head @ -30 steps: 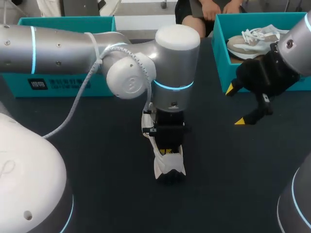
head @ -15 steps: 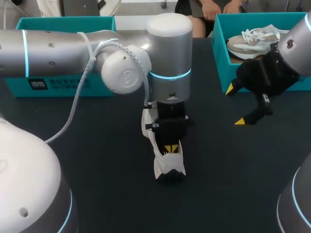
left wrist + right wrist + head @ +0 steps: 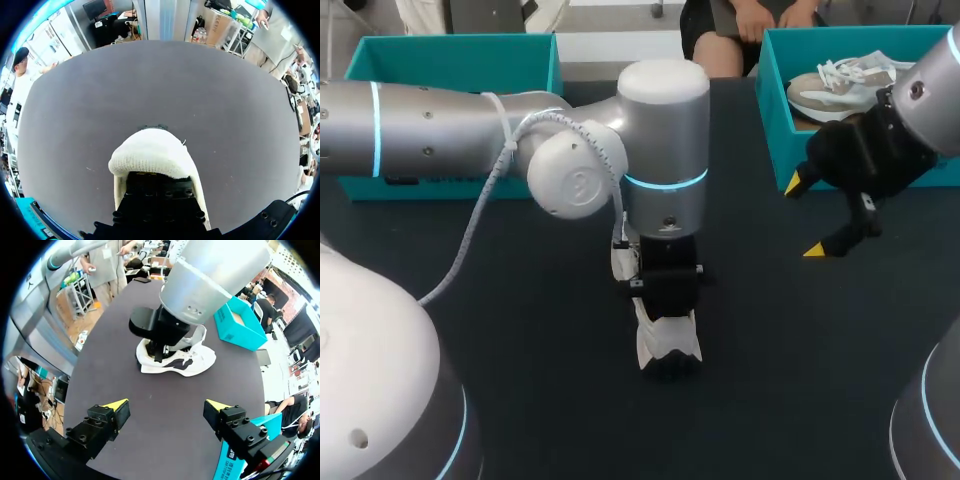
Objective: Take the shoe out of the shoebox, open the shoe tongue, remove and reinsert the insole, then place the shoe into the shoebox
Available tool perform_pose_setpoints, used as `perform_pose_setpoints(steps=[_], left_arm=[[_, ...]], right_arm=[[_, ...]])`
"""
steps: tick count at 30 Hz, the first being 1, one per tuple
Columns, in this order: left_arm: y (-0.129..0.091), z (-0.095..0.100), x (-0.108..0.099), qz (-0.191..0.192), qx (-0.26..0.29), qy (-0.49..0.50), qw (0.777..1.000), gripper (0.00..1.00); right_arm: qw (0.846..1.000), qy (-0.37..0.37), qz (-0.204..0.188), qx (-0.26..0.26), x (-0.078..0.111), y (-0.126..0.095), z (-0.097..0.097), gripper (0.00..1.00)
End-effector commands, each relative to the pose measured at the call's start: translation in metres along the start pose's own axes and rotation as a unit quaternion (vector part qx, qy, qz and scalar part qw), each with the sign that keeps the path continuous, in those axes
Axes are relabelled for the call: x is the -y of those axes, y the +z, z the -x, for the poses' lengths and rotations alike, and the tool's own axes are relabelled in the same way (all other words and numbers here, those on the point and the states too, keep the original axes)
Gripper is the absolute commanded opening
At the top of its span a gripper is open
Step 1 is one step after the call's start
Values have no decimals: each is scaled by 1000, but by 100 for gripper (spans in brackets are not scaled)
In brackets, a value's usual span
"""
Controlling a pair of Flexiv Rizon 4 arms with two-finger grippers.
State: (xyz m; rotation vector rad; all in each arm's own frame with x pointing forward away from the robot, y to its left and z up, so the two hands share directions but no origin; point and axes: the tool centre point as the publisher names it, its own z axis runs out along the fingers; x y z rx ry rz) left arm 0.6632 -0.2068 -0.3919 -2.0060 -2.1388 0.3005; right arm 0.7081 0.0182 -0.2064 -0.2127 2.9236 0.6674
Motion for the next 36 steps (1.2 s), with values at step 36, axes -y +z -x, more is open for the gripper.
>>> perform_pose_setpoints(steps=[36], left_arm=[[22,15,-9,25,6,-30,999,0]], right_arm=[[1000,0,-1,0,0,1,0,100]])
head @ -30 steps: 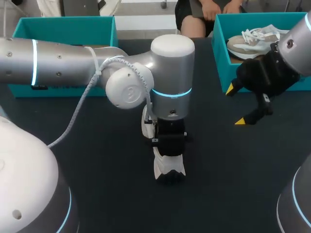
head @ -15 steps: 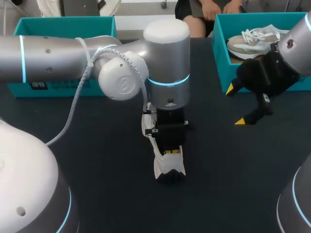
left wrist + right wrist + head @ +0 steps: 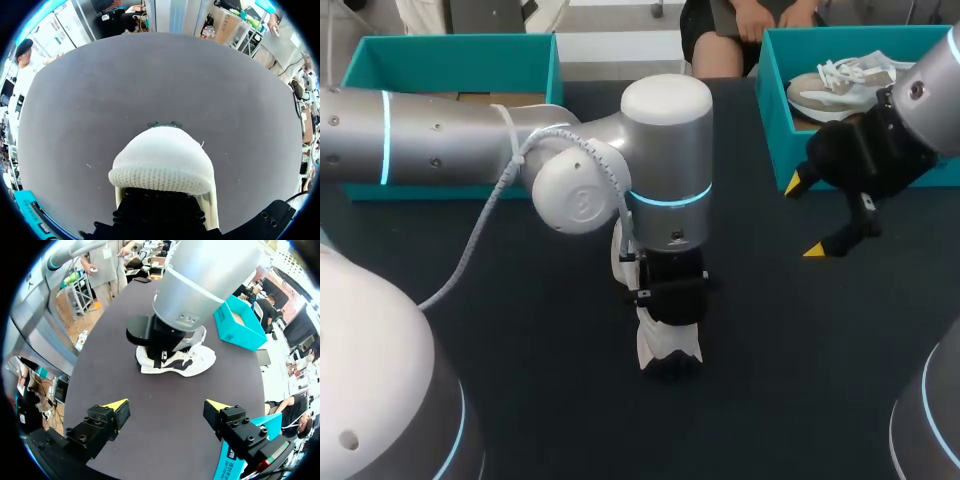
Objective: Take the shoe out of the shoebox, open the shoe tongue, remove and reinsert the insole, then place the shoe into the shoebox
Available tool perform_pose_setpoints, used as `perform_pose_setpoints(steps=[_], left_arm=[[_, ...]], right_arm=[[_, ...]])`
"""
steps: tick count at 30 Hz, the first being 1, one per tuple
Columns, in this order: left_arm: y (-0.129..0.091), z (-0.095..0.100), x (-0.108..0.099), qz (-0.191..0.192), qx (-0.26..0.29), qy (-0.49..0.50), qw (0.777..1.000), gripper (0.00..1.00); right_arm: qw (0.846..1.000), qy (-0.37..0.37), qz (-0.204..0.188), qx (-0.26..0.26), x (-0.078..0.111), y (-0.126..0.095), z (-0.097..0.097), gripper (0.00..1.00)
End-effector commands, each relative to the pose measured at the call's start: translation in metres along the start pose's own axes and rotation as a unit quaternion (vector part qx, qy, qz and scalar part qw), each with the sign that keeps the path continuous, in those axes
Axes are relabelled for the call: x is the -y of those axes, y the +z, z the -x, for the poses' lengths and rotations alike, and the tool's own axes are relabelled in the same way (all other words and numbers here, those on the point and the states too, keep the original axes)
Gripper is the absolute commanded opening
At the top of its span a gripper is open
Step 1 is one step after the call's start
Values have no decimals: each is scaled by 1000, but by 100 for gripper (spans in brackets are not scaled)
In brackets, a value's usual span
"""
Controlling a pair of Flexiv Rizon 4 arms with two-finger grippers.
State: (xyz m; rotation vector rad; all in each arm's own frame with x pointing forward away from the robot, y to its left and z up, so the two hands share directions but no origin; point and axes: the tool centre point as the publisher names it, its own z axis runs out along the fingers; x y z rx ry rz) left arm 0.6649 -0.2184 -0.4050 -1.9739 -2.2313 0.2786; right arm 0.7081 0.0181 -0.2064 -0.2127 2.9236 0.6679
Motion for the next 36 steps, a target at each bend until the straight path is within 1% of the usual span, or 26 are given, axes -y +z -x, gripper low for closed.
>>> perform_pose_setpoints(steps=[1,5,8,11,13,16,18,20,21,23,25,27,29,31,36], left_arm=[[9,0,-3,5,-10,-1,1000,0],[-5,-9,-1,25,-21,8,999,0],[-20,-12,0,27,-7,3,1000,0],[-26,-13,-3,49,2,3,999,0],[-29,-11,-6,46,14,-5,999,0],[-27,-8,-14,64,23,-8,998,0],[-24,-5,-19,67,31,-16,997,0],[-16,-6,-23,95,25,-13,995,0],[-12,-7,-25,103,21,-16,994,0],[-6,-8,-27,98,23,-25,995,0],[-2,-9,-27,114,20,-27,993,0],[-3,-10,-27,118,21,-34,992,0],[-9,-11,-27,122,24,-36,992,0],[-16,-14,-28,141,24,-36,989,0],[-40,-20,-31,164,42,-40,985,0]], right_arm=[[1000,0,-1,0,0,1,0,100],[1000,0,-1,0,0,1,0,100],[1000,0,-1,0,0,1,0,100],[1000,0,-1,0,0,1,0,100],[1000,0,-1,0,0,1,0,100],[1000,0,-1,0,0,1,0,100],[1000,0,-1,0,0,1,0,100],[1000,0,-1,0,0,1,0,100],[1000,0,-1,0,0,1,0,100],[1000,0,-1,0,0,1,0,100],[1000,0,-1,0,0,1,0,100],[1000,0,-1,0,0,1,0,100],[1000,0,-1,0,0,1,0,100],[1000,0,-1,0,0,1,0,100],[1000,0,-1,0,0,1,0,100]])
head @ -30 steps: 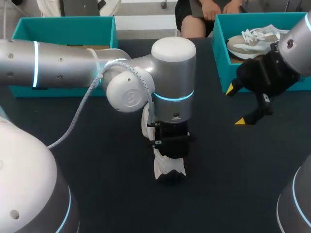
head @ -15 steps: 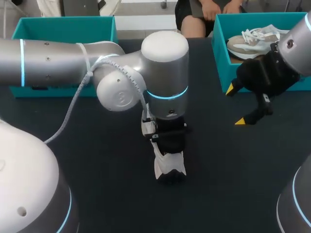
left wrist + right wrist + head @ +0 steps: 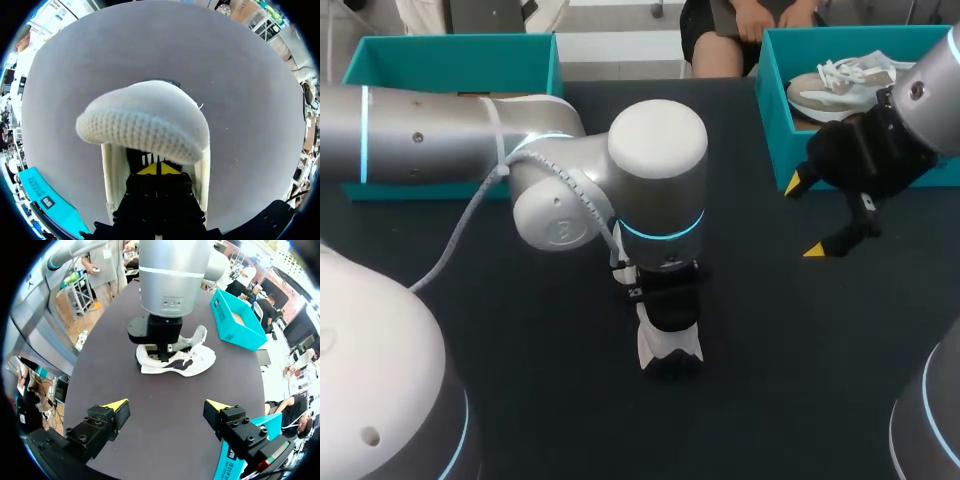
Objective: Take the shoe out of the shoebox, open the shoe tongue, remove and reinsert the insole, then place the shoe into the shoebox
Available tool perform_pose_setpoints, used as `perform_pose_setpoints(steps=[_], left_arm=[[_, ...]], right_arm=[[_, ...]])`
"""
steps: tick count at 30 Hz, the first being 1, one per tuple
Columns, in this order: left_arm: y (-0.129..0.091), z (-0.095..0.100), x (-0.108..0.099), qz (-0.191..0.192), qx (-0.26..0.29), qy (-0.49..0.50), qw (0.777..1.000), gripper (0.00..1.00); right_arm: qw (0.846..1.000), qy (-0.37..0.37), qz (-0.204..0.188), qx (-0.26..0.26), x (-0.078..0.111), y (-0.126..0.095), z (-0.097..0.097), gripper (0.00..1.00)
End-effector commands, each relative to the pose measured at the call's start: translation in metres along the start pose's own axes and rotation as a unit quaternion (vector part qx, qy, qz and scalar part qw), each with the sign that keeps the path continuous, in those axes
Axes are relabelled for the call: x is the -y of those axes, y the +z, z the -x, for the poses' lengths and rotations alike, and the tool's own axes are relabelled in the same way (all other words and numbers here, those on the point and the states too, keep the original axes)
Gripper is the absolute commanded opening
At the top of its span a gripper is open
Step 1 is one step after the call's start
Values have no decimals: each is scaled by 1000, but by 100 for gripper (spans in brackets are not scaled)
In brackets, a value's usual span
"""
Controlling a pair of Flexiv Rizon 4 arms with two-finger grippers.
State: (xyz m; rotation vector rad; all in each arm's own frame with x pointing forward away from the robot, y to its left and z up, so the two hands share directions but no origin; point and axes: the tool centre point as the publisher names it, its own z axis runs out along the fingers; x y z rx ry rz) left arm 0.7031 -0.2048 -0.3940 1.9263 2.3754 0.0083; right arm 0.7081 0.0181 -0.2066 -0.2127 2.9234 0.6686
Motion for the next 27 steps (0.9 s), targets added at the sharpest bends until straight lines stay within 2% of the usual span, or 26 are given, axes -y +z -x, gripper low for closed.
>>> perform_pose_setpoints(steps=[1,7,9,10,11,12,13,18,21,27], left_arm=[[-26,-10,-4,19,18,-5,1000,0],[-39,-6,-16,49,36,-10,998,0],[-39,-6,-21,62,37,-10,997,4],[-38,-5,-24,75,36,-9,997,16],[-37,-5,-26,86,34,-9,996,36],[-36,-5,-28,90,35,-11,995,77],[-36,-4,-29,89,35,-13,995,100],[-38,-4,-30,86,35,-12,996,100],[-44,-4,-32,63,37,-15,997,100],[-47,-4,-39,78,27,-6,997,100]], right_arm=[[1000,0,-1,0,0,1,0,100],[1000,0,-1,0,0,1,0,100],[1000,0,-1,0,0,1,0,100],[1000,0,-1,0,0,1,0,100],[1000,0,-1,0,0,1,0,100],[1000,0,-1,0,0,1,0,100],[1000,0,-1,0,0,1,0,100],[1000,0,-1,0,0,1,0,100],[1000,0,-1,0,0,1,0,100],[1000,0,-1,0,0,1,0,100]])
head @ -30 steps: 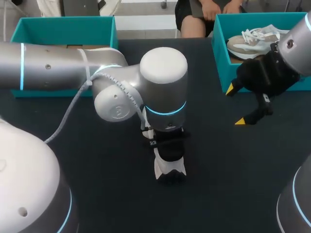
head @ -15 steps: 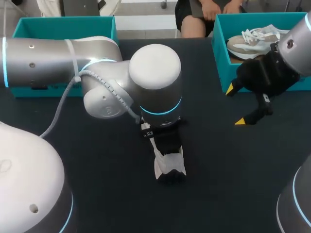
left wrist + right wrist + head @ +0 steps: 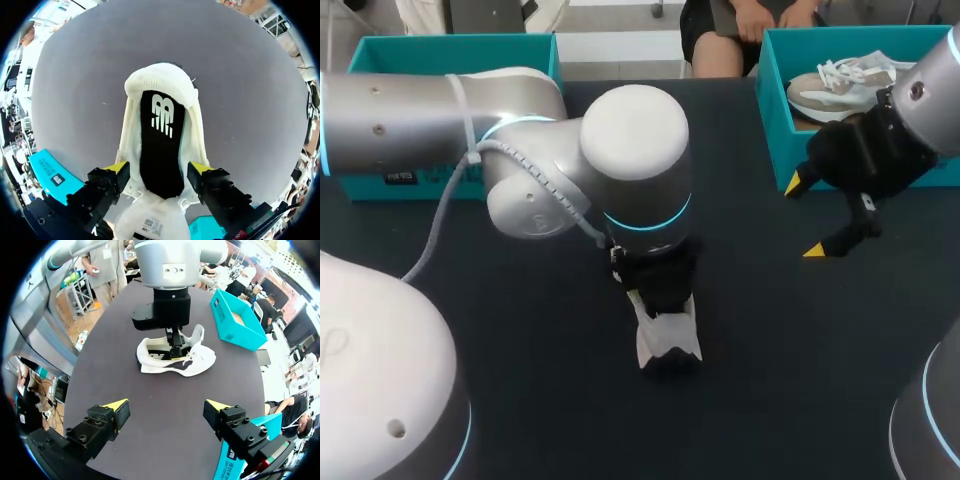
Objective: Take the shoe out of the shoebox, open the shoe tongue, remove and reinsert the insole, then place the shoe into the shoebox
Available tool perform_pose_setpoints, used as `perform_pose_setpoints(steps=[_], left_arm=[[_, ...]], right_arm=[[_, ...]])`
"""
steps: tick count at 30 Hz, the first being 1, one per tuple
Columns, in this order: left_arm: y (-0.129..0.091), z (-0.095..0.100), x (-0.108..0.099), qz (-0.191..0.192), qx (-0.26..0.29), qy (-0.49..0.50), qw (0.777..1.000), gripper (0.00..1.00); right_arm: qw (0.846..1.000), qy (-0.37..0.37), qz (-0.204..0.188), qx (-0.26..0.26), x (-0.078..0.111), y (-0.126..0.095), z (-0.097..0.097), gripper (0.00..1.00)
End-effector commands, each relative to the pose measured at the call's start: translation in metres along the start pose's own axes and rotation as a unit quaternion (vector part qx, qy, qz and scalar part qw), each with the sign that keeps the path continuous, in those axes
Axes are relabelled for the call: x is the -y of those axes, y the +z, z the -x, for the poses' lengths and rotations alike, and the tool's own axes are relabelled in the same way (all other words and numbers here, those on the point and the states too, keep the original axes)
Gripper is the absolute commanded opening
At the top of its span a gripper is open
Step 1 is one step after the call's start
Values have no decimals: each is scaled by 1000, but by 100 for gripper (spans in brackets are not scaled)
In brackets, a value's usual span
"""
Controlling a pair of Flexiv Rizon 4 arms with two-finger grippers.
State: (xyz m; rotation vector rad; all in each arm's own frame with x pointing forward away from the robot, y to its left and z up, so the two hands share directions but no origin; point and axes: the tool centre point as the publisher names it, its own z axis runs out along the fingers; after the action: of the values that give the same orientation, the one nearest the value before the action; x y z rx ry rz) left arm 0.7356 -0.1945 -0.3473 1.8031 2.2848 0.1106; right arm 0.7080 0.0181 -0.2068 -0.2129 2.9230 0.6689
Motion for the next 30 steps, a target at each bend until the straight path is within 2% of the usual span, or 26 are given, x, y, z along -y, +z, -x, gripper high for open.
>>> perform_pose_setpoints(steps=[1,12,17,25,30], left_arm=[[-2,-5,-3,4,-10,10,1000,100],[4,-10,0,0,-31,31,999,100],[-9,-10,-8,-3,-18,19,1000,100],[2,-9,-2,-13,-31,31,999,100],[-18,-6,-6,-27,-22,37,999,100]], right_arm=[[1000,0,-2,0,0,1,0,100],[1000,0,-2,0,0,1,0,100],[1000,0,-2,0,0,1,0,100],[1000,0,-2,0,0,1,0,100],[1000,0,-2,0,0,1,0,100]])
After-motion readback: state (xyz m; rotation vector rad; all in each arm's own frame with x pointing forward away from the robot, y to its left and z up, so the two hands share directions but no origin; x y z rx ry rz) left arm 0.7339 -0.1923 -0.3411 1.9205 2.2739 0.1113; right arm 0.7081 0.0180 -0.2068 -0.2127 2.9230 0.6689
